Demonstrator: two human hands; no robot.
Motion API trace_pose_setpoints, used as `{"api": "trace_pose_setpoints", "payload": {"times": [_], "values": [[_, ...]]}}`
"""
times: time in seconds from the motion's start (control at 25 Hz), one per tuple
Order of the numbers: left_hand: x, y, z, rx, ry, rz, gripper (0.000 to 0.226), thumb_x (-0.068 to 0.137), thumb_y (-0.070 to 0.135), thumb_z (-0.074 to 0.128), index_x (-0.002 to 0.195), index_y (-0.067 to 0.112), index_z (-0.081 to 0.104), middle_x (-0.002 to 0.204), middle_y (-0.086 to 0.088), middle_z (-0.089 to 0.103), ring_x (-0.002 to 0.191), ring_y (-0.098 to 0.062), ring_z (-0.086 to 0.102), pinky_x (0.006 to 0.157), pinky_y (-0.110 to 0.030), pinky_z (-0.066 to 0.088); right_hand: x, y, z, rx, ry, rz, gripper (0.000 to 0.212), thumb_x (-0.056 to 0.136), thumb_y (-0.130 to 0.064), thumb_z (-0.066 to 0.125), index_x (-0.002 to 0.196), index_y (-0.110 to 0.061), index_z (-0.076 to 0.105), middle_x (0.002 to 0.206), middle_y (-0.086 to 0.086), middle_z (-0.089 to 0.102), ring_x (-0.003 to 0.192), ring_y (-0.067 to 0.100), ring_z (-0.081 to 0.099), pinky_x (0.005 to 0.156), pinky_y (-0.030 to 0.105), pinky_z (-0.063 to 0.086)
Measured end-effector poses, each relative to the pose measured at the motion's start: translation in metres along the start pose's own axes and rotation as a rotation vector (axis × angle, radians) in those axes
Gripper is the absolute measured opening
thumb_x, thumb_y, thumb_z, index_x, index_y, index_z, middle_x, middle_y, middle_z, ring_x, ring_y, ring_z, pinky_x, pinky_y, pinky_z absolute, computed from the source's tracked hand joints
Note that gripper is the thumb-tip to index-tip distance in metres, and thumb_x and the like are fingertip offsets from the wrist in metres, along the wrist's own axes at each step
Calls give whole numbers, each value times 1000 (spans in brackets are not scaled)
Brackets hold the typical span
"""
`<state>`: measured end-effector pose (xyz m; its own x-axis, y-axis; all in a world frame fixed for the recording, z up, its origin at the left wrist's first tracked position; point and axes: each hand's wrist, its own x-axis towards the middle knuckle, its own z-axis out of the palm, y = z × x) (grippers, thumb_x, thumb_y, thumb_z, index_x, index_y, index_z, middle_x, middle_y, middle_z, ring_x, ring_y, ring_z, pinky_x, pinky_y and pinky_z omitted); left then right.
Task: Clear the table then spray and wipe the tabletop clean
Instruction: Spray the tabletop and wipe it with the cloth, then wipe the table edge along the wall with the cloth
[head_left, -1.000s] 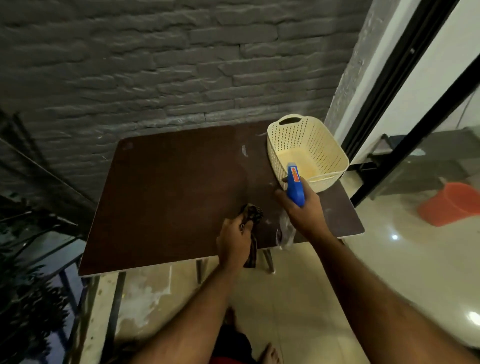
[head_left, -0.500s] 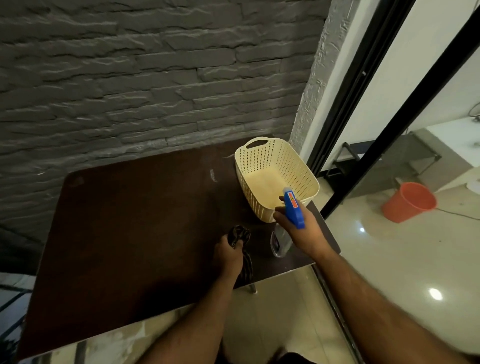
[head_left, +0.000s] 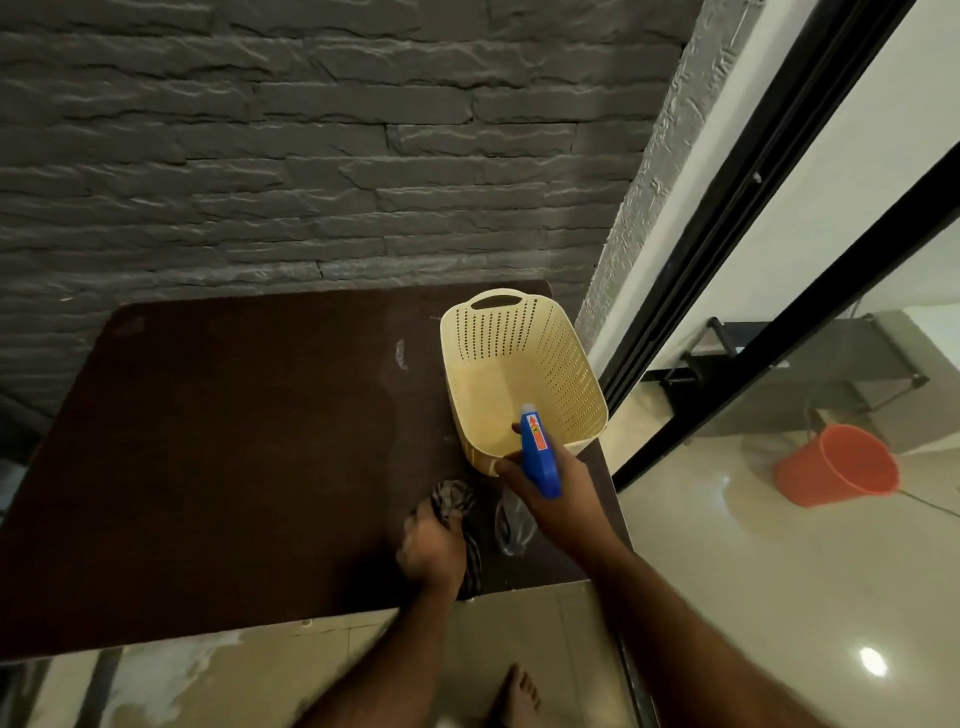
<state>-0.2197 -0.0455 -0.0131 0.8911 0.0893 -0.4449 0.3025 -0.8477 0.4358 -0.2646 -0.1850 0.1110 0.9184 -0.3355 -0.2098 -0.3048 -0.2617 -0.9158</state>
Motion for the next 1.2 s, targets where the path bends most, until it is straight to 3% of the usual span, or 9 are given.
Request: {"api": "trace_pose_setpoints", "payload": {"times": [0.2,0.32,0.44,0.56,0.64,0.8,0.96,1.04,1.2], "values": [[-8,-1,20,57,-5,-29,55,91,45,56,138,20,42,133,-9,49,120,-26,51,96,-42,44,-1,11,-10,-87,-15,-23,65,83,-45,67,140,-30,40,95,-22,61,88,-5,62,71,10,45],[-8,0,22,54,-54,-7,70,83,59,59,138,20,40,135,-11,48,121,-29,50,98,-42,44,-2,12,-18,-105,-30,-48,73,77,-48,73,139,-34,38,91,-26,60,85,-11,61,67,7,45],[-1,1,7,52,-20,21,74,82,69,51,138,22,41,134,-11,49,121,-30,50,95,-39,42,-1,8,-36,-95,-173,-84,89,65,-44,84,137,-46,32,108,-26,60,94,-12,60,69,7,49],[14,7,-12,-113,49,72,57,88,59,50,132,23,51,128,-11,54,117,-29,53,95,-37,43,7,8,-70,-201,-345,-64,101,63,-22,88,142,-44,29,138,-11,47,111,0,60,84,24,56],[26,20,-26,-206,123,118,51,91,54,49,129,21,55,126,-11,57,115,-28,54,93,-35,43,21,11,-94,-322,-299,-67,89,69,-15,82,140,-41,35,143,-5,44,126,9,47,98,34,50],[48,64,-48,-294,110,158,60,90,61,44,133,21,52,131,-9,57,120,-27,53,97,-38,41,73,19,-117,-390,23,-36,57,81,-14,71,133,-24,49,130,5,58,109,15,57,89,35,53],[60,95,-54,-263,-34,100,73,86,63,52,143,18,41,141,-10,50,127,-29,48,105,-43,40,120,43,-108,-439,124,169,69,83,-18,71,142,-12,35,127,17,59,103,31,64,82,49,57],[60,99,-50,-274,-107,100,60,87,51,58,136,18,47,133,-8,57,118,-28,55,96,-45,49,131,56,-99,-422,111,240,66,84,-14,69,140,-9,35,125,19,59,101,34,65,78,48,59],[54,99,-44,-387,-121,67,39,89,20,50,127,26,52,121,-4,61,98,-24,62,73,-43,60,142,73,-88,-452,97,319,31,87,-5,58,118,-5,55,92,6,62,80,24,65,68,42,61]]}}
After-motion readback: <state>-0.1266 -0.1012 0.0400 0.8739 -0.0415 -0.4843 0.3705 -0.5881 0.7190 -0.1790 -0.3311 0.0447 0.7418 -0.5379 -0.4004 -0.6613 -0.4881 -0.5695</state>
